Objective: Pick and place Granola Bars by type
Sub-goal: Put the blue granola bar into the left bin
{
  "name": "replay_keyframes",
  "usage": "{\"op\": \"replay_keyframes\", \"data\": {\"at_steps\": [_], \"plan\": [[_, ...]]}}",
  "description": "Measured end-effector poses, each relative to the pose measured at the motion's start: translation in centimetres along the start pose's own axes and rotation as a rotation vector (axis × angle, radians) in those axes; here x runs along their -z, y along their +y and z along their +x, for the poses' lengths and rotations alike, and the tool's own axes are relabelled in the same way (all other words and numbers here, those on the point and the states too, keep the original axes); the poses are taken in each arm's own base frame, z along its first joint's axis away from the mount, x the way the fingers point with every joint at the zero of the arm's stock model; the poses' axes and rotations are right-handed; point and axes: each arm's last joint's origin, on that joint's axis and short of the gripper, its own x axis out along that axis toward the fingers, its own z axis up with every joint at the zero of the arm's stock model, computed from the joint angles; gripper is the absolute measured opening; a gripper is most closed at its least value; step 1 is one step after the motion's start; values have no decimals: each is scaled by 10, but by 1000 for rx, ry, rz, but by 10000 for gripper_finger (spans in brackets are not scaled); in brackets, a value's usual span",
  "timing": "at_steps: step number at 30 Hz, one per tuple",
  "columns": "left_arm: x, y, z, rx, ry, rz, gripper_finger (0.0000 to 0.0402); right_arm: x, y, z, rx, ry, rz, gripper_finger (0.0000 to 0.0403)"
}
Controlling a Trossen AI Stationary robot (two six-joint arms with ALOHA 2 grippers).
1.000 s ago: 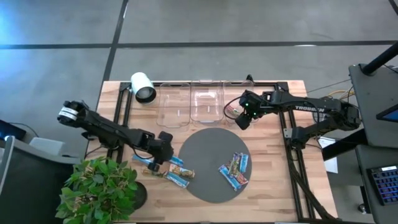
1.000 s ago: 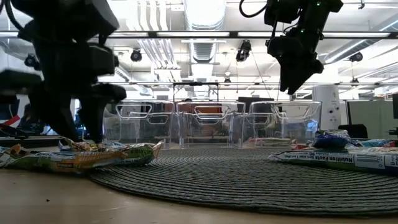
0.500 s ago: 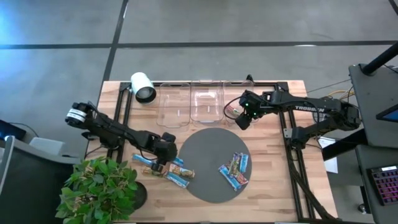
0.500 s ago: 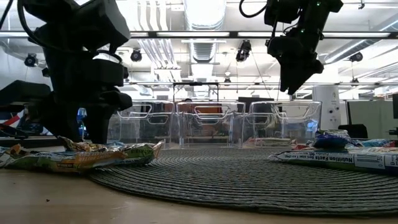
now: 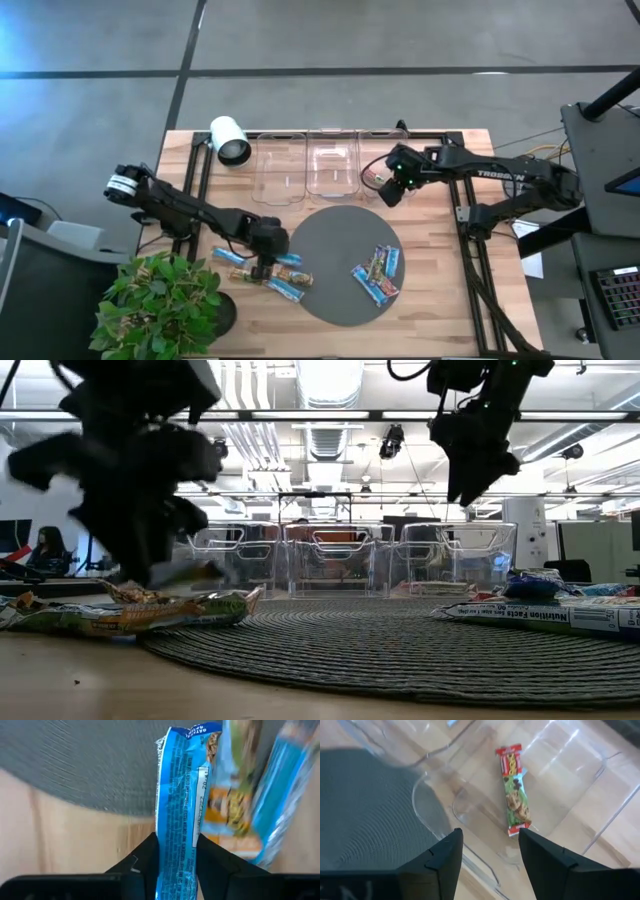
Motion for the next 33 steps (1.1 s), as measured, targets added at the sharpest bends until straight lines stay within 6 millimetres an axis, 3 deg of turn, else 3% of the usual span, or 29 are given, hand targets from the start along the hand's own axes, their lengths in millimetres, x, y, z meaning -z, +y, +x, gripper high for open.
{"op": "replay_keyframes", "data": {"at_steps": [5,9,14,18,21,27,33], "plan": [[-8,5,-25,11,-94,-210,87,-2,-3,-12,-20,-80,99,178],[-14,17,-52,48,-220,-517,86,-3,-6,-23,-42,-142,200,178],[-27,43,-93,132,-546,-1044,86,-2,-9,-33,-58,-195,276,178],[-21,70,-117,-37,-787,-1288,86,-2,-10,-35,-46,-215,287,178],[-15,94,-120,-152,-820,-1376,86,-3,-10,-34,-30,-226,290,178],[-9,132,-97,-343,-711,-1397,88,-3,-10,-32,-23,-225,290,178],[-8,145,-84,-430,-607,-1304,106,-1,-10,-31,-17,-216,286,178]]}}
